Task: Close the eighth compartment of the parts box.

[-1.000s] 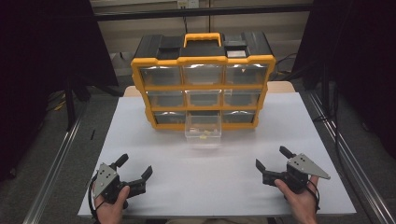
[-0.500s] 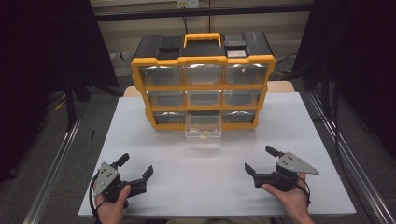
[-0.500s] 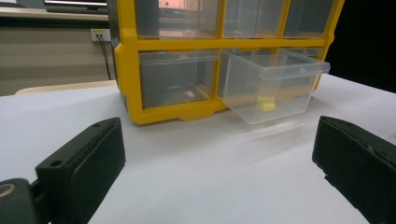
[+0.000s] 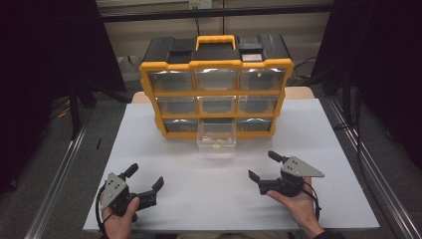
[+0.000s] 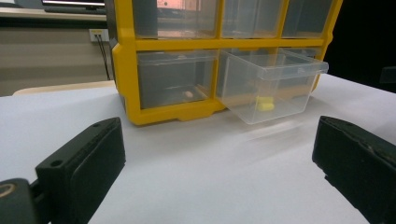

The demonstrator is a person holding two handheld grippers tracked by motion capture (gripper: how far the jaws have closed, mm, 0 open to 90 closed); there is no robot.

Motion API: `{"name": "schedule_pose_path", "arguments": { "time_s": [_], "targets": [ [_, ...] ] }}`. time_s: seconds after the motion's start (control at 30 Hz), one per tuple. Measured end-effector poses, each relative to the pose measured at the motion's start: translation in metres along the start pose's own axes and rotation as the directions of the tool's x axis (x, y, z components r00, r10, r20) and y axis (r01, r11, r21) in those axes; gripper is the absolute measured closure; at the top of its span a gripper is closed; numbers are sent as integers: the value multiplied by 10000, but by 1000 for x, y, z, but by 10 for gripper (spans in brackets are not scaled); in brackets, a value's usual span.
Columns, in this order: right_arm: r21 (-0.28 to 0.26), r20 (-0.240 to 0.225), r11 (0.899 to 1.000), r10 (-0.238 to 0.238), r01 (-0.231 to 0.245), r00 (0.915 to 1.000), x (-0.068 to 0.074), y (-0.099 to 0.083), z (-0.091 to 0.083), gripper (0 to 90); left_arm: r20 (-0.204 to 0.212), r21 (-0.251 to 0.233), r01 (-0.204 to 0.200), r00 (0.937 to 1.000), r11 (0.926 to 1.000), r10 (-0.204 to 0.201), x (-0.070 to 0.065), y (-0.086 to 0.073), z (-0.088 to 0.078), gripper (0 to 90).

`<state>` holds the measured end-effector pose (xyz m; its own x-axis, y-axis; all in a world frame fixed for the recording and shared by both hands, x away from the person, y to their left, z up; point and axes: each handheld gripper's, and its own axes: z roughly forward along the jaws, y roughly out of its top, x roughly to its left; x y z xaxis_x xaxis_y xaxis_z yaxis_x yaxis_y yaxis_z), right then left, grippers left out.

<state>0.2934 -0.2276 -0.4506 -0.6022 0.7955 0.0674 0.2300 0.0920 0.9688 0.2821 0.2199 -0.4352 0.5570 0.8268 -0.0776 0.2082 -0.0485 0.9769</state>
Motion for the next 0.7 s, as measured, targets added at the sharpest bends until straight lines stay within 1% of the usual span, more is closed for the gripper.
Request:
{"name": "schedule_pose_path", "arguments": {
  "time_s": [0.17, 0.23, 0.4, 0.57, 0.7],
  "targets": [
    [1, -280, 9999, -171, 171, 9995, 5, 4, 13, 54, 25, -4, -67, 10000, 10000, 67, 0, 0, 0, 27],
    [11, -487, 9999, -158, 159, 9987, 8, 5, 19, 54, 45, -21, -40, 10000, 10000, 41, 0, 0, 0, 27],
    [72, -877, 9994, -332, 340, 9956, 15, 9, 30, 65, 25, -27, -60, 10000, 10000, 60, 0, 0, 1, 27],
    [11, -1167, 9985, -547, 553, 9917, 21, 16, 36, 94, 5, -47, -52, 10000, 10000, 52, 0, 1, 1, 26],
    [18, -1420, 9982, -591, 600, 9881, 26, 18, 42, 114, 33, -15, -37, 10000, 10000, 37, 0, 1, 1, 26]
  ]
}}
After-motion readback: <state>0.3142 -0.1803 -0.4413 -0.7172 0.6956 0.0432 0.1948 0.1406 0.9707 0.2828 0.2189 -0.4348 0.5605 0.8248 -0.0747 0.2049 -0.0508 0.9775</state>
